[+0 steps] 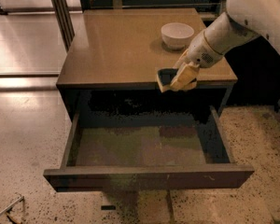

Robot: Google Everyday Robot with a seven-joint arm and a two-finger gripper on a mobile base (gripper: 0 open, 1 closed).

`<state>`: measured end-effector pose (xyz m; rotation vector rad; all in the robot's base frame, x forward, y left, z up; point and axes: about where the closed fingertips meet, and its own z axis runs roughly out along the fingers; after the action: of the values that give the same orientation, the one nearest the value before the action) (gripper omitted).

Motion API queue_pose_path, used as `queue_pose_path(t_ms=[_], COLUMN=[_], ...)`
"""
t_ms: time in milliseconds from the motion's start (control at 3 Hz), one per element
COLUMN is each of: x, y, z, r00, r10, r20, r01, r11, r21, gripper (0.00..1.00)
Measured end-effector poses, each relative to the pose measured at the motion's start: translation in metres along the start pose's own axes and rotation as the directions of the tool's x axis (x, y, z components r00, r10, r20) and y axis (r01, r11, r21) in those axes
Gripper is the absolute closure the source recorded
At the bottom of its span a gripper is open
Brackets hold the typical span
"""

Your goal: Place sponge into top drawer

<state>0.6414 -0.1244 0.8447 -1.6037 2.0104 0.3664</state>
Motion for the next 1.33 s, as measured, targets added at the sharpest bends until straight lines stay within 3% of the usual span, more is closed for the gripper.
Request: queue_pose_path(t_ms=[333,1000,1333], x=[0.007,0.025,0.056], y=[0.049,0.059,0.076], z=[-0.015,0.004,0.039], r00=[1.0,0.999,0.999], r10=[0.018,0.006,0.009], r20=[-0.01,-0.043,-0.041], r01=[-0.019,-0.008,-0.011], r11=[0.9993,0.9993,0.9992], r21=[-0.033,-0.036,-0.038], gripper=[1.0,1.0,1.0])
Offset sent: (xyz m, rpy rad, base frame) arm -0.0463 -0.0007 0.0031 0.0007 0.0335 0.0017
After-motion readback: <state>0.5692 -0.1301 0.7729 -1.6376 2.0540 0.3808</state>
